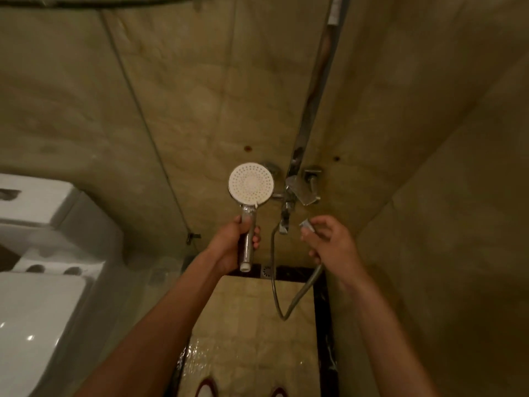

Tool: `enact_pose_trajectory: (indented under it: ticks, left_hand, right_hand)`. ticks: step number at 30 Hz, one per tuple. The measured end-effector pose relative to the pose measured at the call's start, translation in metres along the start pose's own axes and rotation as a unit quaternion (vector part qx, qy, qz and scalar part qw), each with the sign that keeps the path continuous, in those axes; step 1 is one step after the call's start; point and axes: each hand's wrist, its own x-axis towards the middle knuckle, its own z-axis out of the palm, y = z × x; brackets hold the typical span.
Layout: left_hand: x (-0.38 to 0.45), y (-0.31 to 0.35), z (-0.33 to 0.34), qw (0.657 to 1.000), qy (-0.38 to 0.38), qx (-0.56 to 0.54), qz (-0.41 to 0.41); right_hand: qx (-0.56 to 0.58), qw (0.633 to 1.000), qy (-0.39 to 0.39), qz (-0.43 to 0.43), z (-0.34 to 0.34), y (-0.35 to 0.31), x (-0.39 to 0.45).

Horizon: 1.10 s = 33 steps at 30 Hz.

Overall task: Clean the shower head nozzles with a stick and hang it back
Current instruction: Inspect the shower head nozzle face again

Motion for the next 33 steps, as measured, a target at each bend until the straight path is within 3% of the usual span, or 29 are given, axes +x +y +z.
enact_pose_trajectory:
  ticks: [6,17,33]
  left_hand:
    - [-0.026,0.038,0.056,0.998,-0.051,0.022,0.039]
    - [-0.063,0.095,0.146,0.978,-0.139,0.032,0.149]
    - [-0.061,0.139,0.184,0.958,-0.185,0.049,0.212]
  right_hand:
    - [0.083,0.995,0.009,0.047,-0.005,-0.016,-0.034]
    - [0.062,0.998,0.007,-0.019,-0.009,-0.047,-0.05]
    - [0.058,0.993,0.054,-0.082,-0.004,-0.101,-0.015]
